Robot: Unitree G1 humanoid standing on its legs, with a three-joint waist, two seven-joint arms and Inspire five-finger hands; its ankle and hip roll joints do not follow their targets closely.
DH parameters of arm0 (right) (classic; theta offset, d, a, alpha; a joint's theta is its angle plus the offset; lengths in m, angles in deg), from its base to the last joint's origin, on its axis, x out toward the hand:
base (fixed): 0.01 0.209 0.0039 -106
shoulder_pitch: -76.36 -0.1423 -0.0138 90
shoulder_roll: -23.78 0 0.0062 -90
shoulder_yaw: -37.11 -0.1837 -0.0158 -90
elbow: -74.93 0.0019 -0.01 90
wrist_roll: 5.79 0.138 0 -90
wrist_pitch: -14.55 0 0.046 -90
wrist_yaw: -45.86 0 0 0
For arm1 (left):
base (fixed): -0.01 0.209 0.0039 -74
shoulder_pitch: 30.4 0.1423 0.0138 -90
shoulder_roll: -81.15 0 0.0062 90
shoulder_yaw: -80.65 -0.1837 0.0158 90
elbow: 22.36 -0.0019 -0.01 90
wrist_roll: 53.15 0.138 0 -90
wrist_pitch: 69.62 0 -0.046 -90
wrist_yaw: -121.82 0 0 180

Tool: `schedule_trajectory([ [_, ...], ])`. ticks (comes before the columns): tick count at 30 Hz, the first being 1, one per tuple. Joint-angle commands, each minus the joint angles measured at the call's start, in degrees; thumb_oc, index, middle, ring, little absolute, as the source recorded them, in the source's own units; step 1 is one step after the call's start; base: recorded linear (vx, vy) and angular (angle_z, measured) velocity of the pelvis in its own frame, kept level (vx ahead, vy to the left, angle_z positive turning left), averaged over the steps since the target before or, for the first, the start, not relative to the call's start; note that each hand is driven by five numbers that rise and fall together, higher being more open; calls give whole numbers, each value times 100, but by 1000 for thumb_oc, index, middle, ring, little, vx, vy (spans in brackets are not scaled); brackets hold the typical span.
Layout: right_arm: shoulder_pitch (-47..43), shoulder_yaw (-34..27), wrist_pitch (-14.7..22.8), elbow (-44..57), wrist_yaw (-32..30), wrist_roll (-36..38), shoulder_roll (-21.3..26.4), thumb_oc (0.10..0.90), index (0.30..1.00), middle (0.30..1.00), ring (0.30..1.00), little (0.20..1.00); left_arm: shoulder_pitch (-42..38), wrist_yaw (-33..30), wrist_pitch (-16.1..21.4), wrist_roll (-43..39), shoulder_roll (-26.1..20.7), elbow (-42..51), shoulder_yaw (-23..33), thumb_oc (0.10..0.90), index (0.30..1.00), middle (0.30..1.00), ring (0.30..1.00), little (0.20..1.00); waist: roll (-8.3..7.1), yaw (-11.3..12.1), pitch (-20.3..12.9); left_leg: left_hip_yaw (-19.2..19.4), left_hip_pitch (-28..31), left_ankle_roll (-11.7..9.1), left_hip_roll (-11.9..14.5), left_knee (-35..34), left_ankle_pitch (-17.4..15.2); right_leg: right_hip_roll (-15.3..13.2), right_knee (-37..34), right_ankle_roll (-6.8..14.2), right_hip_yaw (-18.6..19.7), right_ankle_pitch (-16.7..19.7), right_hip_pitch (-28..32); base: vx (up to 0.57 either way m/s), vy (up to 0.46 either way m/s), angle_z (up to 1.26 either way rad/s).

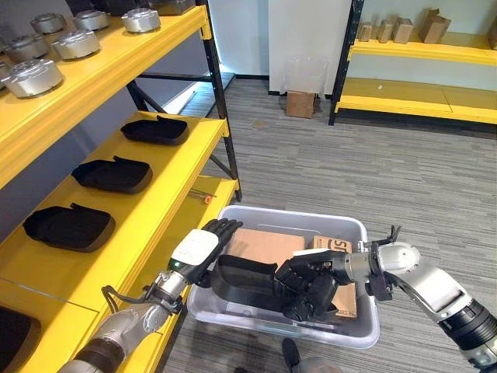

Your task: Move parts from the plastic box to the shelf.

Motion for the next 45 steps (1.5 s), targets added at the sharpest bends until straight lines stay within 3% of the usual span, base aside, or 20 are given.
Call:
schedule_trajectory([
  [1,-741,90,687,-233,74,114,-369,400,300,300,300,300,-766,-167,454,-276,42,469,-225,900,1000,1000,1000,1000,-58,154,-332,-21,164,18,87,45,-660,-71,231,309,-276,-739,174,0,0,0],
  [21,-788,366,832,-537,49,43,-511,400,300,300,300,300,-882,-135,842,-520,106,1069,-440,900,1000,1000,1000,1000,-57,189,-363,-49,174,37,72,29,-672,-89,234,318,-322,-739,198,0,0,0],
  [26,-798,416,758,-534,-11,92,-530,400,300,300,300,300,-929,-109,805,-581,5,1233,-448,900,1000,1000,1000,1000,-56,203,-347,-49,166,40,72,43,-668,-98,247,316,-343,-739,194,0,0,0],
  [35,-671,446,634,-573,79,31,-563,400,300,300,300,300,-847,28,1247,-1042,-155,1701,-196,900,1000,1000,1000,1000,-59,259,-353,-97,161,57,52,24,-665,-118,203,332,-353,-694,195,5,2,3],
  [45,-766,693,517,-556,23,73,-606,400,300,300,300,300,-1023,-65,1380,-1139,-282,2220,-182,900,1000,1000,1000,1000,-92,299,-329,-117,152,65,46,22,-667,-132,196,319,-395,-690,211,0,0,0],
])
